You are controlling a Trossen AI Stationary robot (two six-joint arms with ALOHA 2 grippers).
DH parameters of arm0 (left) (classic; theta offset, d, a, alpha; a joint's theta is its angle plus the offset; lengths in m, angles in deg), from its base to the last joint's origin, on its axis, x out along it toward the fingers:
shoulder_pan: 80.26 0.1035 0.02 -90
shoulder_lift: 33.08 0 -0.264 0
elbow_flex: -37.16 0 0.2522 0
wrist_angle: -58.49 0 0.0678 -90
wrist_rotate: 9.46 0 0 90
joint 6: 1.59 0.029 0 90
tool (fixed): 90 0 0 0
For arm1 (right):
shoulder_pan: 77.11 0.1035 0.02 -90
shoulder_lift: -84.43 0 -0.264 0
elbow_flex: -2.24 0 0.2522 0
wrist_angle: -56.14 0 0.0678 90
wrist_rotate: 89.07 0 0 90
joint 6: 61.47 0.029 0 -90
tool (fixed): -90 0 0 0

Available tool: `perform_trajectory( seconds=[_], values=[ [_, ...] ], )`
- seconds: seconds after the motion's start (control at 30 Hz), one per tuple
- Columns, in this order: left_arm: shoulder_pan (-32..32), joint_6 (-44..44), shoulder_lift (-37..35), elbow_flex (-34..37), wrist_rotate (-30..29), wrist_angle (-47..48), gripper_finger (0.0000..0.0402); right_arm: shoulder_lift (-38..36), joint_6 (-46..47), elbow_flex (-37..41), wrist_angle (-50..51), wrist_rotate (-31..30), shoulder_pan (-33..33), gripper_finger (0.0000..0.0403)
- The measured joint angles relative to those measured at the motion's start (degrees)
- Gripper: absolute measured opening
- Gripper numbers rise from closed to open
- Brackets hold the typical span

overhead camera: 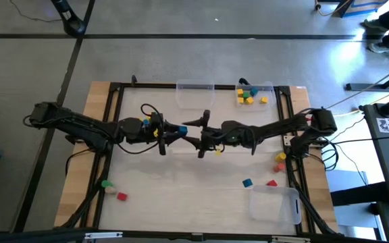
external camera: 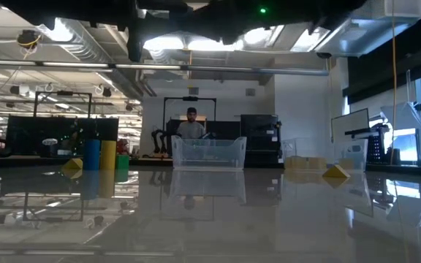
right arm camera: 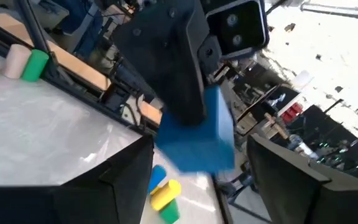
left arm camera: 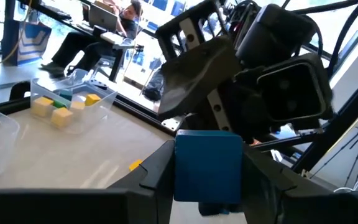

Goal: Sort blocks by size
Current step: Put the blue square block into the top right transparent bin

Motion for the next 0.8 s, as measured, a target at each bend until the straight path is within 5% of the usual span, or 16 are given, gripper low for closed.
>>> perform_trajectory(
  seconds=[0.2,0.43,0.63,0.8],
  values=[
    [-0.01,-0.44,0.0,0.0,-0.02,-0.12,0.0126,2.33,-1.97,-2.76,0.2,-1.03,0.0,0.0244],
    [0.14,-1.95,0.0,0.0,-0.79,-0.32,0.0127,2.38,-2.84,-2.96,0.16,-1.45,0.04,0.0146],
    [1.18,-2.61,0.0,0.0,-0.58,-0.11,0.0131,2.38,-2.83,-2.96,0.44,-1.44,-0.02,0.0145],
    [1.8,0.0,0.0,0.0,-0.32,0.18,0.0175,2.38,1.33,-2.96,0.67,-1.24,-0.02,0.0149]
  ],
)
